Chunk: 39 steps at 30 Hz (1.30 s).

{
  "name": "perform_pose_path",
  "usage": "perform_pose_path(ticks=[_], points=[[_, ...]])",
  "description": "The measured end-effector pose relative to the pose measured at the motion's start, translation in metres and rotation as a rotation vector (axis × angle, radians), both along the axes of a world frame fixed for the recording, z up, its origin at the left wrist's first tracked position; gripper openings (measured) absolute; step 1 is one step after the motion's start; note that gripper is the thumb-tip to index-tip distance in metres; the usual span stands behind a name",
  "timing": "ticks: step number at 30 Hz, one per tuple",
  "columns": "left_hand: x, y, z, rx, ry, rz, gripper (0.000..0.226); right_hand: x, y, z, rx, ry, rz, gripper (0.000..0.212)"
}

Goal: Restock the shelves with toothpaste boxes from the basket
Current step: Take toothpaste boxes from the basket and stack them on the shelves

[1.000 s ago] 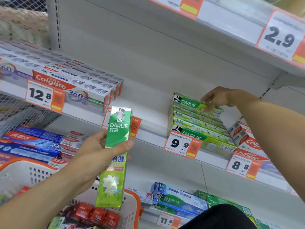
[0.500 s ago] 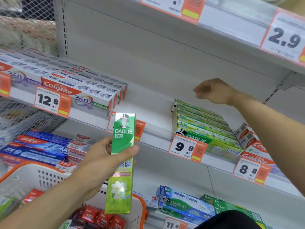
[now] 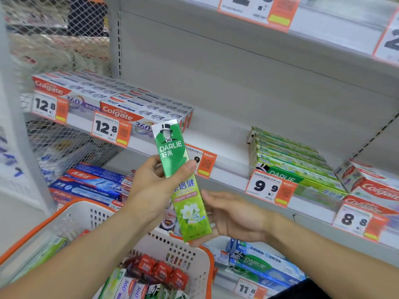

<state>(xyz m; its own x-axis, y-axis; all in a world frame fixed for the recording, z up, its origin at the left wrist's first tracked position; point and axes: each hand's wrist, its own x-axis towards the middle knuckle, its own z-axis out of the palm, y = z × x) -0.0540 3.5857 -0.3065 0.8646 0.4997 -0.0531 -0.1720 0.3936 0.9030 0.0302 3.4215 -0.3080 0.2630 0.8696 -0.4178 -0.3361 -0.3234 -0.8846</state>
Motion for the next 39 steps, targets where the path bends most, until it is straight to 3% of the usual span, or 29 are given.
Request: perform_pose_path(ticks=[5, 7, 10, 14, 17, 22, 27, 29, 31, 35, 37, 39], points=[[-0.003, 0.005, 0.007, 0.010, -0.051, -0.077, 0.062, -0.010, 0.001, 0.007, 0.112, 0.146, -0.063, 0.045], [-0.004, 0.012, 0.011, 0.078, -0.026, -0.090, 0.065, -0.010, 0.000, 0.019, 0.054, 0.003, -0.122, 0.043], [-0.005, 0.027, 0.017, 0.151, 0.011, -0.028, 0.074, -0.007, -0.008, 0.035, -0.100, -0.593, -0.338, 0.039], [-0.009, 0.032, 0.025, 0.135, -0.008, -0.079, 0.062, 0.001, -0.025, 0.051, -0.166, -1.458, -0.498, 0.052], [-0.009, 0.027, 0.026, 0.063, -0.051, -0.113, 0.058, 0.010, -0.035, 0.062, -0.116, -1.736, -0.512, 0.049], [-0.007, 0.016, 0.022, -0.052, -0.132, -0.143, 0.047, 0.021, -0.051, 0.070, -0.175, -1.685, -0.444, 0.062], [-0.004, 0.009, 0.023, -0.061, -0.174, -0.181, 0.043, 0.033, -0.069, 0.083, -0.234, -1.294, -0.294, 0.071], [0.001, 0.002, 0.026, -0.006, -0.177, -0.197, 0.045, 0.037, -0.079, 0.091, -0.248, -1.309, -0.221, 0.068], [0.008, -0.006, 0.031, 0.107, -0.156, -0.208, 0.046, 0.041, -0.086, 0.104, -0.306, -1.410, -0.174, 0.065], [0.044, -0.024, 0.053, 0.603, -0.073, -0.087, 0.024, 0.068, -0.105, 0.144, -0.392, -1.593, -0.237, 0.043], [0.074, -0.036, 0.063, 0.737, -0.104, -0.025, 0.015, 0.093, -0.116, 0.163, -0.437, -1.680, -0.276, 0.045], [0.109, -0.051, 0.071, 0.835, -0.122, -0.040, 0.022, 0.123, -0.128, 0.173, -0.479, -1.688, -0.337, 0.051]])
